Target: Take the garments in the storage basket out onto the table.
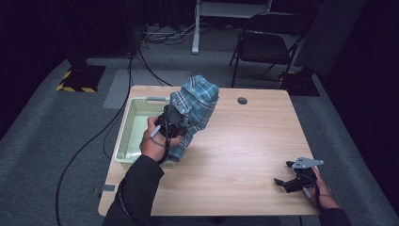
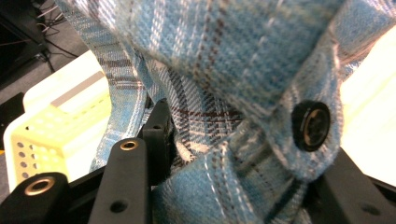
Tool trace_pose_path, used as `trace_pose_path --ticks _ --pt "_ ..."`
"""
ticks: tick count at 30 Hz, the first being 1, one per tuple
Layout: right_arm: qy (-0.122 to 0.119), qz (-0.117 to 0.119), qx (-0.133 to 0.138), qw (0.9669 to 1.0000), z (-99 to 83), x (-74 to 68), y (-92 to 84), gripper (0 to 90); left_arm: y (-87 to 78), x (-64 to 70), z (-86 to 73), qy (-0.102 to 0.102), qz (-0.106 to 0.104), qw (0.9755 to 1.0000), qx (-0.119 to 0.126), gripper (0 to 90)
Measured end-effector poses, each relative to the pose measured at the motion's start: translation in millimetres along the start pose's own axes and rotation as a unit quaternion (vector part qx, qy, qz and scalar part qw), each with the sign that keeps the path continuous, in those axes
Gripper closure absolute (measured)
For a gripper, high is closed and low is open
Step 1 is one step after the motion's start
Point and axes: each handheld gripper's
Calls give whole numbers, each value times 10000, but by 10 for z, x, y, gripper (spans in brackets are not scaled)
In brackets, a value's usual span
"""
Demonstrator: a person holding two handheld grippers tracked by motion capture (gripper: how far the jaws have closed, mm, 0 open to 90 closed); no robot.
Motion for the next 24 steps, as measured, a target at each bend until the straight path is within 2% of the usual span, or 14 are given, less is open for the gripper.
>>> trace_pose_path --ticks 5,24 --pt "-2 -5 2 10000 0 0 0 5 13 59 44 87 -65 9999 -21 530" --pt "-4 0 0 10000 0 1 0 5 50 350 242 592 112 9980 -201 532"
Point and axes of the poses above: each handheld gripper's, and its own axes: y roughly forward along the jaws, z roughly out of its top, x roughly to its right, and after that the axes turned 14 degrees about -x, right-handed
